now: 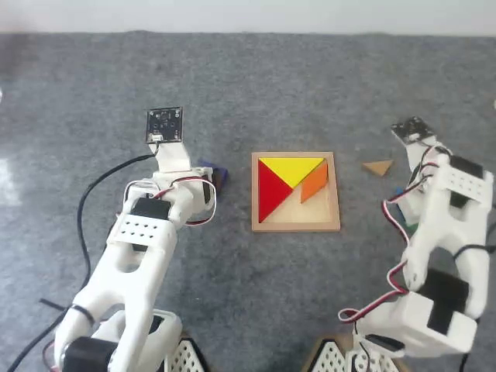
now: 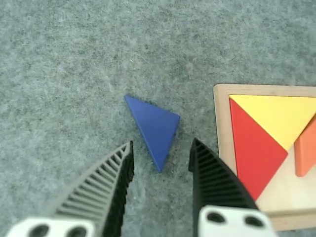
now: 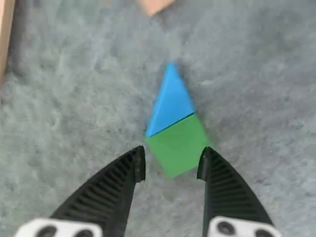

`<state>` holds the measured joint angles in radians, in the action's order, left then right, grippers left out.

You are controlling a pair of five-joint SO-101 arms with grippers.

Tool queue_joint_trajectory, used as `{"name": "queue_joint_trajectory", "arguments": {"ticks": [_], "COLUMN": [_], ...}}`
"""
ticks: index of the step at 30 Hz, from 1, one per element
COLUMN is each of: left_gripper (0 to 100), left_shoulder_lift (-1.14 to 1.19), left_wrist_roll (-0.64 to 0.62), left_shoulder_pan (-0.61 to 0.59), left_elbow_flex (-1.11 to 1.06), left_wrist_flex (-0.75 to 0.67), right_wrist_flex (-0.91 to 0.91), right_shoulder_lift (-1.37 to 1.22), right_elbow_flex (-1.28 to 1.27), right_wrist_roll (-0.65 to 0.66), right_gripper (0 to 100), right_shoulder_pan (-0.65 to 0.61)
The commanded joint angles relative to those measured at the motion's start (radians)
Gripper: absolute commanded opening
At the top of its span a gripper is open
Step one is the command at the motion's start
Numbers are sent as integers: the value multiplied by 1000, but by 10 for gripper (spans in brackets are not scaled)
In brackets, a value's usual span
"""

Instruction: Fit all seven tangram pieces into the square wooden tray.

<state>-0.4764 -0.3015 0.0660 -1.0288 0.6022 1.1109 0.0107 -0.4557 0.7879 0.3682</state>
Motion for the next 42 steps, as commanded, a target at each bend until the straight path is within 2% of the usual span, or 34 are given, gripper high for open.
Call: {"name": "queue_joint_trajectory", "arguments": {"ticks": [1, 5, 10, 12, 14, 16, 20, 23, 28, 34, 40, 42], "left_gripper": [182, 182, 182, 182, 182, 182, 182, 182, 182, 182, 182, 182], "left_shoulder_lift": [-31, -31, -31, -31, -31, -31, -31, -31, -31, -31, -31, -31], "left_wrist_roll": [5, 6, 6, 6, 6, 6, 6, 38, 54, 54, 54, 54], "left_shoulder_pan": [3, 2, 2, 3, 5, 2, 0, 2, 0, 8, 5, 6], "left_elbow_flex": [10, 10, 7, 7, 7, 7, 7, 10, 12, 8, 10, 10], "left_wrist_flex": [-21, -21, -21, -21, -21, -21, -21, -21, -21, -21, -21, -21], "right_wrist_flex": [-12, -47, -206, -234, -213, -93, 117, 197, 206, 202, 203, 208], "right_shoulder_lift": [62, 62, 61, 64, 33, -30, -259, -441, -647, -723, -769, -782], "right_elbow_flex": [-17, -57, -106, -75, 18, 169, 555, 779, 985, 1003, 1005, 1005], "right_wrist_roll": [-95, -411, -470, -471, -391, -293, -64, 114, 183, 365, 414, 416], "right_gripper": [190, 188, 188, 190, 191, 203, 285, 322, 322, 322, 312, 257], "right_shoulder_pan": [16, 48, 53, 15, -45, -107, -189, -239, -274, -297, -288, -286]}}
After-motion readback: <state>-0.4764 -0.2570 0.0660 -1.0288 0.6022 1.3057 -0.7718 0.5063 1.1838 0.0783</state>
